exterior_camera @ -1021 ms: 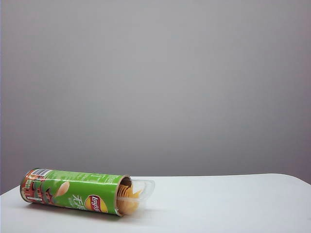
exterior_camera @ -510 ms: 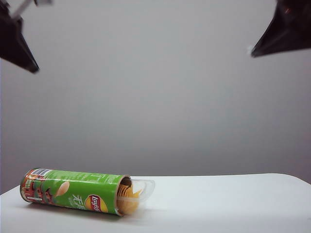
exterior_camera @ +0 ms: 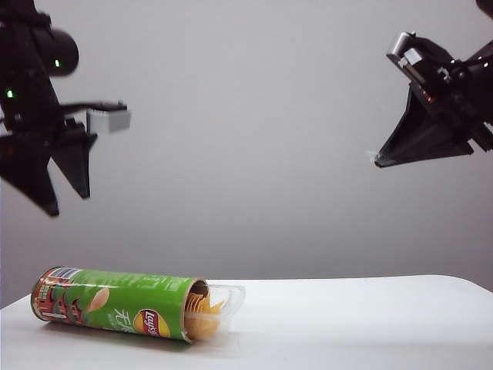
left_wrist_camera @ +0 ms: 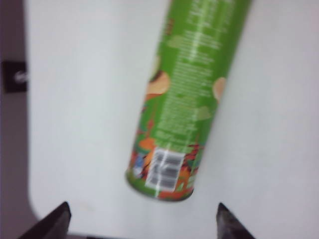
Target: Pick up the green tub of chips from the desk, push the transparent container that's holding the chips and has slipped out back in, and finally put the chips back on the desk.
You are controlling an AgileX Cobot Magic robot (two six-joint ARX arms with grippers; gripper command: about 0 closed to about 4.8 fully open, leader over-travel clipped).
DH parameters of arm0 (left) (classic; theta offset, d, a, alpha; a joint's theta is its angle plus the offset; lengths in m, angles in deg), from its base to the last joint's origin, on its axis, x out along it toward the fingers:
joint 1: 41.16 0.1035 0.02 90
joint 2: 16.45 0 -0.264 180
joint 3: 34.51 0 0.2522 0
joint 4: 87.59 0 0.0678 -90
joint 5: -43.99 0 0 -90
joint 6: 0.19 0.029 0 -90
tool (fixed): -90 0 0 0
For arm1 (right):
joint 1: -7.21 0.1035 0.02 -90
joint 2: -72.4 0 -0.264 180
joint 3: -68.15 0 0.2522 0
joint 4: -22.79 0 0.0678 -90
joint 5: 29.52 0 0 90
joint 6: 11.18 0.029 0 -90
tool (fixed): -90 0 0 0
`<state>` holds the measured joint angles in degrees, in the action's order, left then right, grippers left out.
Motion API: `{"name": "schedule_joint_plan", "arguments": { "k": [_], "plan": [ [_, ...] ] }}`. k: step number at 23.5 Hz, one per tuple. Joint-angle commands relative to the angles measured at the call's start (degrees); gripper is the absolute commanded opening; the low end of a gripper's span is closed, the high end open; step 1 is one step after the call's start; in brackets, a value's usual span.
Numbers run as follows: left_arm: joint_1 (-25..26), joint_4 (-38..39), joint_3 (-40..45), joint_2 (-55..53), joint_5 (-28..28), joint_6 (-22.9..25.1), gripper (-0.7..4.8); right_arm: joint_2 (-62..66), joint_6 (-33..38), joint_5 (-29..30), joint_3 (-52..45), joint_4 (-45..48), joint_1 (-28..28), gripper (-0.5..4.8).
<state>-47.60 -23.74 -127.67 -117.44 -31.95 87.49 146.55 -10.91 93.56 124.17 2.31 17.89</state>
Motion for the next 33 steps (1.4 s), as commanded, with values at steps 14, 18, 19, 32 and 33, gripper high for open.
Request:
{"name": "schedule_joint_plan", "arguments": {
  "k": [14, 18, 19, 32, 33],
  "plan": [
    [-1.1, -5.9, -0.2, -14.3, -0.4, 1.5, 4.79, 1.3, -0.3, 5.5, 0.2, 0.9, 0.0, -0.08],
    [-1.1, -7.2, -0.2, -16.4, -0.8, 1.5, 4.79, 2.6, -0.3, 5.5, 0.2, 1.0, 0.0, -0.08],
    [-1.1, -8.3, -0.1, -17.0, -1.2, 1.2, 4.79, 3.4, -0.3, 5.4, 0.2, 1.0, 0.0, -0.08],
    [-3.0, -13.7, -0.1, -19.3, -4.7, 0.0, 4.11, 6.4, 1.0, 5.5, 0.2, 3.1, 0.1, -0.08],
    [-3.0, -13.7, -0.1, -19.3, -5.8, -0.1, 3.82, 6.4, 1.3, 5.5, 0.2, 3.5, 0.1, -0.08]
  ]
}}
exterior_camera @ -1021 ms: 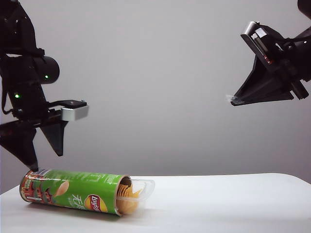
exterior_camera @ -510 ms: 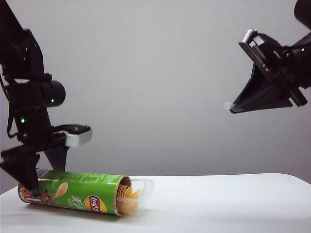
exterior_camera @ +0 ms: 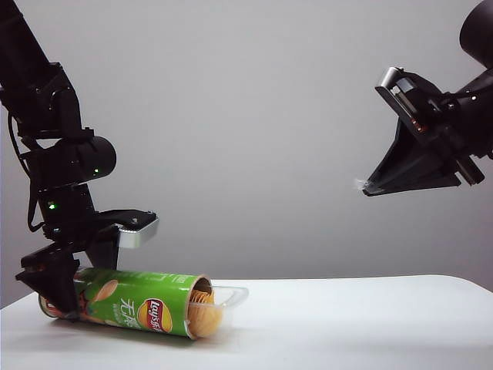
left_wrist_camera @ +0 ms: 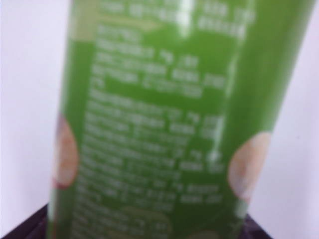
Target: Pick up the green tub of chips from the desk, push the transparent container that's holding the chips and has slipped out back in, and finally put the chips back on the desk.
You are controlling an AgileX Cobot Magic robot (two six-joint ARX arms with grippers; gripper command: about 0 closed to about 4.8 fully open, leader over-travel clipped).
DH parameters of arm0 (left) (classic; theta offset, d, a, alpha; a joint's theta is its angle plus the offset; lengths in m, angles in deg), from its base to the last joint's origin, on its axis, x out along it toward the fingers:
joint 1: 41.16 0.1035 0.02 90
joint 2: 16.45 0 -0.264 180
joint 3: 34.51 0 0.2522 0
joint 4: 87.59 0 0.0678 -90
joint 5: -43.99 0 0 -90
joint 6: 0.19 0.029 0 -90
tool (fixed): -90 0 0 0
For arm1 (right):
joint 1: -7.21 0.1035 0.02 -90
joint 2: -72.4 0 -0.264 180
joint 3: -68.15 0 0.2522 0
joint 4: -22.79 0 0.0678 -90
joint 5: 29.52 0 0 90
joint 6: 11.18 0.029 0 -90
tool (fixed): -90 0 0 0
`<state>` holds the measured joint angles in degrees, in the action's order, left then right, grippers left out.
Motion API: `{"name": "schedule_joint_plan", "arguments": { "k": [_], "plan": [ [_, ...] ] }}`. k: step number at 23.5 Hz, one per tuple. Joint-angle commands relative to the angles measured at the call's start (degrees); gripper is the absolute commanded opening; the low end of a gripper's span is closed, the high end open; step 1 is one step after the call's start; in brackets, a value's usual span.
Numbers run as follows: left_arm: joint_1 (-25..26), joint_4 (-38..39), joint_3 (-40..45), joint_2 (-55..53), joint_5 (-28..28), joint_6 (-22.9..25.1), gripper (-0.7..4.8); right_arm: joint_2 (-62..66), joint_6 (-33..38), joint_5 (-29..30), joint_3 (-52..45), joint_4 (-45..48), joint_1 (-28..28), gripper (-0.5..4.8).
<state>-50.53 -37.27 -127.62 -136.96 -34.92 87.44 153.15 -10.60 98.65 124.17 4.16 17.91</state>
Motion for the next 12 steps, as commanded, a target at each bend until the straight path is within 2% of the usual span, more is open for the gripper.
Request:
{"name": "schedule_joint_plan", "arguments": {
  "k": [1, 3, 10, 12],
  "plan": [
    [0.0, -0.2, -0.1, 0.2, -3.5, 0.0, 3.63, -0.2, 1.0, 0.4, 0.2, 1.8, 0.0, -0.09],
    [0.0, -0.1, -0.1, 0.2, -4.5, 0.0, 3.31, -0.2, 1.0, 0.4, 0.2, 2.2, 0.0, -0.09],
    [-0.8, 0.1, -0.2, 0.5, -4.8, -3.1, 3.31, -0.2, 1.4, 0.4, 0.2, 2.2, 0.0, -0.08],
    [-2.3, 0.1, -0.3, 1.5, -4.8, -5.2, 3.31, -0.2, 3.8, 0.4, 0.2, 2.7, 0.0, -0.08]
  ]
}}
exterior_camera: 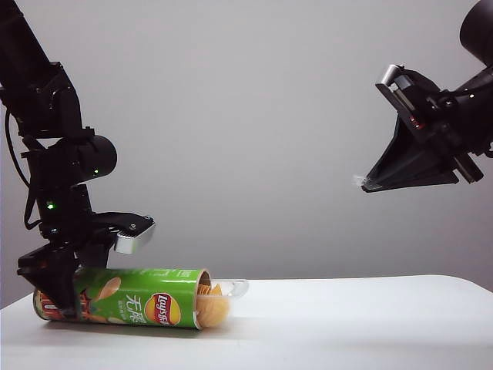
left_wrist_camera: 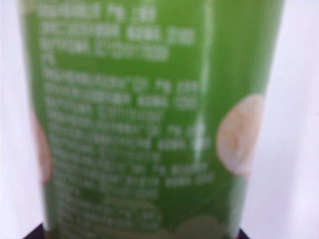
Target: Pick up the green tub of chips from the desk, push the transparent container that's holding the chips and has slipped out back in, and finally put the chips back on the desk.
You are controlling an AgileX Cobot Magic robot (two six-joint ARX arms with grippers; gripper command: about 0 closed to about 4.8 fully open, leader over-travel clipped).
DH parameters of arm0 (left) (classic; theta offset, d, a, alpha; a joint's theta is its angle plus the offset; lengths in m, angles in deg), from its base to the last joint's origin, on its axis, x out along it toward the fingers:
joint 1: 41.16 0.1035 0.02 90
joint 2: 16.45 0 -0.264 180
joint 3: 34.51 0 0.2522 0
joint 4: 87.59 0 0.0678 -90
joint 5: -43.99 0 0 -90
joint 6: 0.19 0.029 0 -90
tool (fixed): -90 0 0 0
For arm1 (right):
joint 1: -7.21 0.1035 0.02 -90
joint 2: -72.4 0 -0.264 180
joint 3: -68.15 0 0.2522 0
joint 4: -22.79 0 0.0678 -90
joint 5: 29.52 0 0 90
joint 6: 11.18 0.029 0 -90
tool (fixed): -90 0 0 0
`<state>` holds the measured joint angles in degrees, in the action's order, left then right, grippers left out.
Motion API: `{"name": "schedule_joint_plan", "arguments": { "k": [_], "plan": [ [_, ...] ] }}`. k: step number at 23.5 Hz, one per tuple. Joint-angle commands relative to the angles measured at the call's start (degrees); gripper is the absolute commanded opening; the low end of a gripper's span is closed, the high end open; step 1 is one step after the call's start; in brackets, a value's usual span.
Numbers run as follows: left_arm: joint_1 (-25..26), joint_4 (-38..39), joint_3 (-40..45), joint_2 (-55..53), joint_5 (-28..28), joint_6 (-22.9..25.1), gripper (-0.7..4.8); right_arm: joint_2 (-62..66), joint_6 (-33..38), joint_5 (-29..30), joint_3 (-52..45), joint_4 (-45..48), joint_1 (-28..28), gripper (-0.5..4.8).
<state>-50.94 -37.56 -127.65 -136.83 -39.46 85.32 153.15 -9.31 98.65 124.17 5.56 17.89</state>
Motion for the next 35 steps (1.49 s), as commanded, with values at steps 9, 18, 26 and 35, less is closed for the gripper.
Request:
{"name": "schedule_joint_plan", "arguments": {
  "k": [9, 18, 26, 35],
  "plan": [
    [-9.0, -1.3, -0.4, 9.4, -0.1, -8.4, 3.31, -0.2, 13.9, 10.1, 2.7, 6.3, -6.1, 1.76],
    [-9.7, -1.3, -0.4, 20.9, 8.2, -14.5, 3.31, -0.1, 16.0, 21.0, 3.0, 5.6, -14.1, 1.76],
    [-10.7, 2.9, -0.3, 23.1, 11.1, -15.7, 3.31, -0.1, 22.8, 28.1, 3.0, 12.5, -12.4, 1.76],
    [-12.8, 3.1, -0.1, 23.0, 11.8, -17.2, 3.31, -0.1, 27.0, 29.3, 3.0, 14.9, -12.3, 1.76]
  ]
}}
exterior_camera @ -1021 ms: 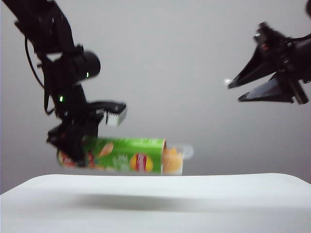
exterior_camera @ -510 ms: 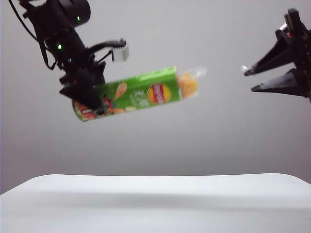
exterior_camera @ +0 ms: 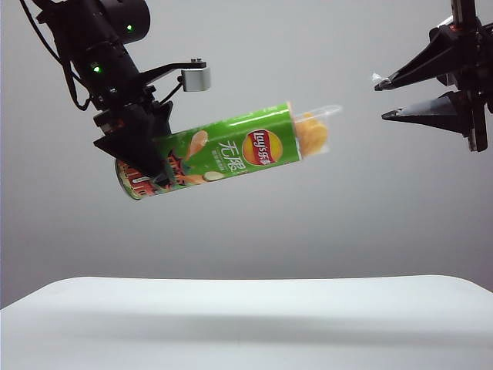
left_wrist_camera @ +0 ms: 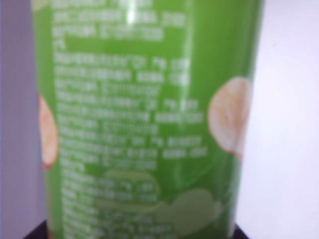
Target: Pick up the green tub of chips from the desk, push the transparent container that's holding the chips and has slipped out back in, and finally put the chips back on the desk.
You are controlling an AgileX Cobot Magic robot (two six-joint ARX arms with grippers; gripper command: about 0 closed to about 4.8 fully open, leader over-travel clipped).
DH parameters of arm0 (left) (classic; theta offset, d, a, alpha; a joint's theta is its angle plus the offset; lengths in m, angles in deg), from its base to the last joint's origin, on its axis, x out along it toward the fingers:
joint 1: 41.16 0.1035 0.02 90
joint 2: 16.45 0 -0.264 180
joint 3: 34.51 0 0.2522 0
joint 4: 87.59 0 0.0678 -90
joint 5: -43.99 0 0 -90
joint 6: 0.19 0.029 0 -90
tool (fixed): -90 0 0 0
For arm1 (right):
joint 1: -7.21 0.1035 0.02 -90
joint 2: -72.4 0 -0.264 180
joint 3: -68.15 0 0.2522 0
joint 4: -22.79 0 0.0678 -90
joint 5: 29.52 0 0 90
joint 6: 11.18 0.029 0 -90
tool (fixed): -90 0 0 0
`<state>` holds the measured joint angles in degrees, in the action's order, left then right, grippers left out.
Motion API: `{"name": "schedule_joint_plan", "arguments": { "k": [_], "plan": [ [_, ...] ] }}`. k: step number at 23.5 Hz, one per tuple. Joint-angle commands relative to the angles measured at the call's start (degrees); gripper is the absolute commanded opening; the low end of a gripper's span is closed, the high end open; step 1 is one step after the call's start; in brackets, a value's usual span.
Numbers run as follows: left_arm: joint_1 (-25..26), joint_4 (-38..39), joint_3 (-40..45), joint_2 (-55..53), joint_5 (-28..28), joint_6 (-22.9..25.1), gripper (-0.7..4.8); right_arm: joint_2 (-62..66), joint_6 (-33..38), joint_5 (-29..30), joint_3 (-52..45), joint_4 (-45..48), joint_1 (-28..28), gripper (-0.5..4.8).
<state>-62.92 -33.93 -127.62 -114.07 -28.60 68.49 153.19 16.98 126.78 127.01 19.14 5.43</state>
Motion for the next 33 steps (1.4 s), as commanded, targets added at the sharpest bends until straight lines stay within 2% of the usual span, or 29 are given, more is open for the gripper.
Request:
{"name": "schedule_joint_plan", "arguments": {
  "k": [1, 13, 16, 20, 21, 24, 29, 33],
  "plan": [
    [-1.1, -0.5, -0.1, 0.3, 1.1, -0.4, 3.31, -0.2, 0.9, 1.1, 0.1, 1.4, 0.7, 1.76],
    [-2.2, -0.8, -0.1, 0.3, 2.1, -1.9, 3.31, -0.2, 1.0, 0.5, 0.1, 2.1, 3.7, 1.66],
    [-2.4, -0.7, -0.1, 0.3, 2.2, -1.9, 3.31, -0.2, 1.0, -0.2, 0.1, 2.2, 4.4, 1.38],
    [-2.6, -0.3, -0.1, 0.3, 2.3, -1.9, 3.31, -0.2, 1.0, -0.9, 0.1, 2.2, 5.4, 1.35],
    [-2.6, -0.2, -0.1, 0.3, 2.4, -1.9, 3.31, -0.2, 1.0, -1.3, 0.1, 2.2, 5.6, 1.14],
    [-2.6, -0.1, -0.1, 0.3, 2.4, -1.9, 3.31, -0.1, 1.0, -2.0, 0.1, 2.2, 6.1, 0.03],
    [-2.6, 0.0, -0.1, 0.3, 2.4, -1.9, 3.31, -0.1, 1.0, -2.3, 0.1, 2.4, 6.4, -0.07],
    [-3.1, -0.4, -0.2, 0.3, 5.0, -1.9, 3.31, -0.1, 1.1, -2.3, 0.1, 3.7, 6.6, -0.07]
  ]
}}
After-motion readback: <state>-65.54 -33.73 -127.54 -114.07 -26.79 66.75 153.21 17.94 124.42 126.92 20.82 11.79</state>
